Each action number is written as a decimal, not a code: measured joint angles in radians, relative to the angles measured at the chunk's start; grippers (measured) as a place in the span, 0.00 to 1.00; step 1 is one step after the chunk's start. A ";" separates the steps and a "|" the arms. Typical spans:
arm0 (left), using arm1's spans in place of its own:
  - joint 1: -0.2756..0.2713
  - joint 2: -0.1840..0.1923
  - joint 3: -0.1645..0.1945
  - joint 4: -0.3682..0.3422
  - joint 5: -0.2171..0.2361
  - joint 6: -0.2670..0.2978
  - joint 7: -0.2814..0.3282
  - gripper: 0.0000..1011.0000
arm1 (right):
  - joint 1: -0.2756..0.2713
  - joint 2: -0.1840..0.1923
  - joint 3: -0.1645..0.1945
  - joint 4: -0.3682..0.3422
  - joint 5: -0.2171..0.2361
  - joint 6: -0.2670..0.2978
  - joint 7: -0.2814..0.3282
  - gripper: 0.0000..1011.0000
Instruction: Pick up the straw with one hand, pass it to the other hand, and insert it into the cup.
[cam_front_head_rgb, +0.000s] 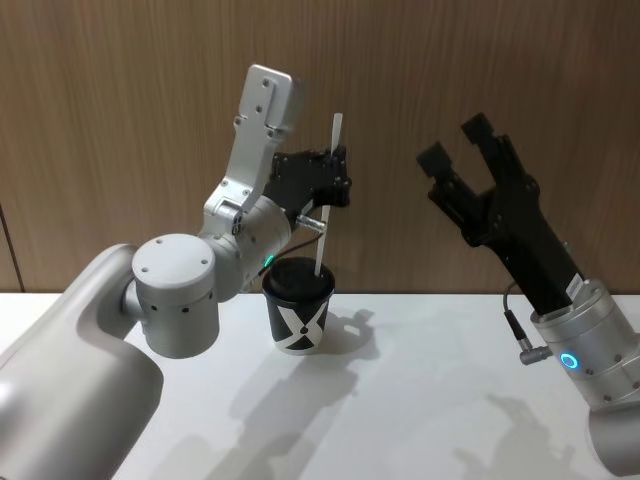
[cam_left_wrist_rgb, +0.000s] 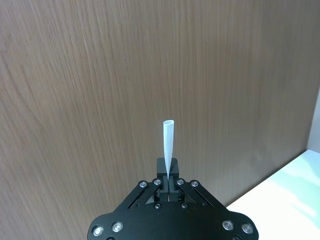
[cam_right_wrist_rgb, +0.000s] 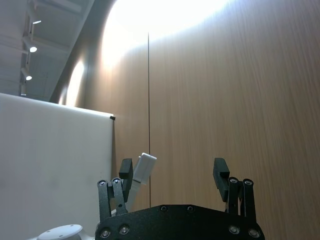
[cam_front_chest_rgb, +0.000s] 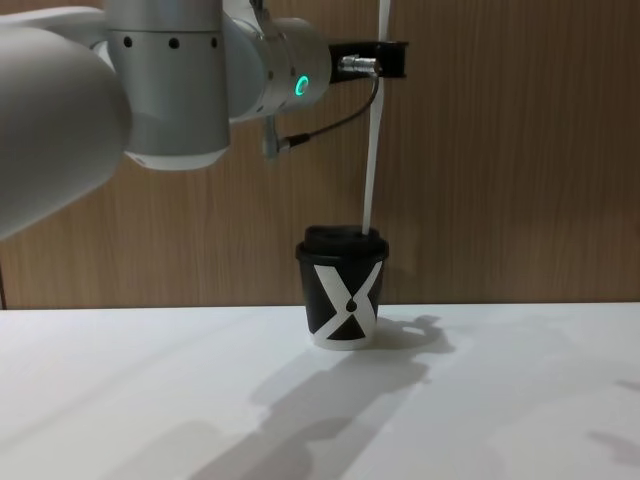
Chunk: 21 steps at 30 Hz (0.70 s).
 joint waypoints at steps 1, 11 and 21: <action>-0.001 -0.001 0.000 0.003 0.000 -0.001 -0.001 0.00 | 0.000 0.000 0.000 0.000 0.000 0.000 0.000 0.99; -0.007 -0.011 -0.004 0.031 0.009 -0.014 -0.010 0.00 | 0.000 0.000 0.000 0.000 0.000 0.000 0.000 0.99; -0.010 -0.022 -0.005 0.047 0.028 -0.021 0.002 0.00 | 0.000 0.000 0.000 0.000 0.000 0.000 0.000 0.99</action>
